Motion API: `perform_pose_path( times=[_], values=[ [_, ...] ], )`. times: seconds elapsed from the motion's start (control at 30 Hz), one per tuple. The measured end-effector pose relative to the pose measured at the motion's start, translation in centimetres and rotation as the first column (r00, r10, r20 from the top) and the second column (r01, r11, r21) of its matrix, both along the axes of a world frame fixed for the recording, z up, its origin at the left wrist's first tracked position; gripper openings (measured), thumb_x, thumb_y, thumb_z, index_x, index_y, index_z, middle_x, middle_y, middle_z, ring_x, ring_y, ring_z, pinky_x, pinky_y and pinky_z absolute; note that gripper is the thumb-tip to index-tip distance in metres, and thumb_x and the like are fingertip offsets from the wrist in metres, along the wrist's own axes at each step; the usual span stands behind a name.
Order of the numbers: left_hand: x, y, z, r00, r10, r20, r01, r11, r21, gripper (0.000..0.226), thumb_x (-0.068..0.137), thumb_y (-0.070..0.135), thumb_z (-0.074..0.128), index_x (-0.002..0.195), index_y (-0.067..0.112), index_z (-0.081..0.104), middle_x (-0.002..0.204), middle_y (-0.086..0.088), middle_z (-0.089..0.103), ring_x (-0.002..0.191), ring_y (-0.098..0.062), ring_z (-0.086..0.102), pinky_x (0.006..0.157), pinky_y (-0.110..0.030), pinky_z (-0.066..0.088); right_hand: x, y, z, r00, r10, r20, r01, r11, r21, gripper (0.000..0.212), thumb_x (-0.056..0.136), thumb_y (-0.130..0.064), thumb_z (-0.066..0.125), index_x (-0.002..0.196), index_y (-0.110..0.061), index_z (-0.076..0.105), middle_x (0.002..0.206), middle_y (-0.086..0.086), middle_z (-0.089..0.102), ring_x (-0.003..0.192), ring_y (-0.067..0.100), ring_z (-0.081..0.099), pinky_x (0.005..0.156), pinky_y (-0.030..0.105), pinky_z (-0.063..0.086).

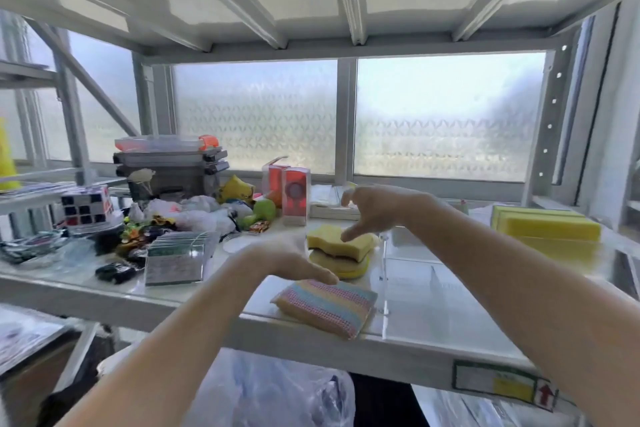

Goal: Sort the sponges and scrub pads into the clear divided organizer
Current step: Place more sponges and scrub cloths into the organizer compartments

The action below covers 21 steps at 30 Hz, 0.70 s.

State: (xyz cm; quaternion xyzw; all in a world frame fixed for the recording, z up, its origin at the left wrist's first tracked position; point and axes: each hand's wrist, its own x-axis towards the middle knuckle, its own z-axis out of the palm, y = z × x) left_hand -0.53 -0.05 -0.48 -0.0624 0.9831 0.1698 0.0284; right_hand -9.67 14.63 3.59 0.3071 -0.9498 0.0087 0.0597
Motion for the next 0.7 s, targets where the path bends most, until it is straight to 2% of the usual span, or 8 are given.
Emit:
perform_pose_path(
  times=[0.13,0.23,0.3,0.4,0.47,0.53,0.6,0.7],
  values=[
    [0.4,0.4,-2.0,0.997,-0.058,0.044,0.057,0.998,0.033,0.094,0.07,0.057,0.071,0.145,0.017,0.03,0.148,-0.002,0.04,0.133,-0.02,0.04,0.099,-0.026,0.035,-1.2,-2.9,-1.8,0.999,-0.038,0.008,0.037,0.992,0.121,0.078,0.076,-0.054,0.069,0.137,-0.013,0.043,0.135,0.007,0.053,0.12,0.026,0.052,0.092,0.033,0.043],
    [0.2,0.4,-2.7,0.996,-0.091,0.018,0.09,0.992,0.084,0.087,0.067,0.055,0.075,0.138,0.021,0.039,0.139,0.001,0.05,0.125,-0.019,0.047,0.09,-0.022,0.036,-2.4,-4.0,-3.3,0.995,-0.087,0.044,0.077,0.976,0.204,0.079,0.073,-0.061,0.067,0.13,-0.009,0.05,0.128,0.009,0.059,0.112,0.027,0.057,0.095,0.037,0.047],
    [-0.4,0.1,-3.1,0.996,-0.094,0.009,0.093,0.989,0.114,0.087,0.061,0.058,0.078,0.132,0.022,0.043,0.133,0.003,0.054,0.119,-0.018,0.051,0.09,-0.023,0.039,-2.8,-4.3,-3.8,0.993,-0.096,0.062,0.08,0.971,0.226,0.075,0.076,-0.062,0.064,0.126,-0.008,0.052,0.124,0.009,0.06,0.108,0.027,0.057,0.093,0.038,0.048],
    [-0.8,-0.1,-3.4,0.994,-0.11,-0.002,0.109,0.981,0.158,0.084,0.059,0.054,0.081,0.128,0.021,0.046,0.127,0.005,0.056,0.108,-0.014,0.053,0.091,-0.023,0.042,-3.1,-4.3,-3.9,0.994,-0.092,0.054,0.078,0.972,0.22,0.071,0.079,-0.061,0.061,0.126,-0.008,0.051,0.123,0.008,0.059,0.11,0.027,0.057,0.092,0.037,0.047],
    [-0.8,0.0,-3.4,0.992,-0.128,-0.015,0.128,0.973,0.193,0.073,0.062,0.049,0.082,0.122,0.021,0.049,0.119,0.007,0.058,0.101,-0.011,0.052,0.087,-0.021,0.042,-3.3,-4.2,-3.9,0.997,-0.079,0.026,0.072,0.973,0.217,0.068,0.08,-0.058,0.061,0.126,-0.008,0.051,0.125,0.009,0.059,0.112,0.028,0.056,0.093,0.038,0.047],
    [-0.7,0.0,-3.2,0.989,-0.146,-0.03,0.149,0.962,0.227,0.057,0.068,0.04,0.08,0.115,0.025,0.052,0.105,0.011,0.052,0.091,-0.008,0.049,0.078,-0.019,0.04,-3.4,-4.1,-4.0,0.998,-0.061,0.004,0.059,0.975,0.216,0.064,0.081,-0.054,0.062,0.125,-0.009,0.052,0.126,0.009,0.059,0.112,0.028,0.056,0.094,0.038,0.048],
    [-0.6,-0.6,-2.8,0.991,-0.129,-0.034,0.133,0.952,0.275,0.044,0.07,0.038,0.08,0.099,0.029,0.05,0.093,0.007,0.049,0.075,-0.008,0.047,0.068,-0.024,0.043,-3.2,-4.1,-4.0,0.999,-0.036,-0.011,0.038,0.979,0.202,0.063,0.081,-0.051,0.063,0.127,-0.009,0.051,0.126,0.009,0.058,0.111,0.028,0.056,0.094,0.039,0.048],
    [-0.2,-1.8,-2.0,0.994,-0.078,-0.076,0.101,0.924,0.37,0.046,0.071,0.034,0.08,0.099,0.026,0.044,0.087,0.005,0.054,0.069,-0.009,0.052,0.059,-0.025,0.047,-2.9,-4.0,-3.4,0.999,0.024,-0.047,-0.019,0.994,0.108,0.068,0.08,-0.046,0.067,0.133,-0.009,0.044,0.13,0.01,0.05,0.113,0.03,0.055,0.093,0.039,0.047]
  ],
)
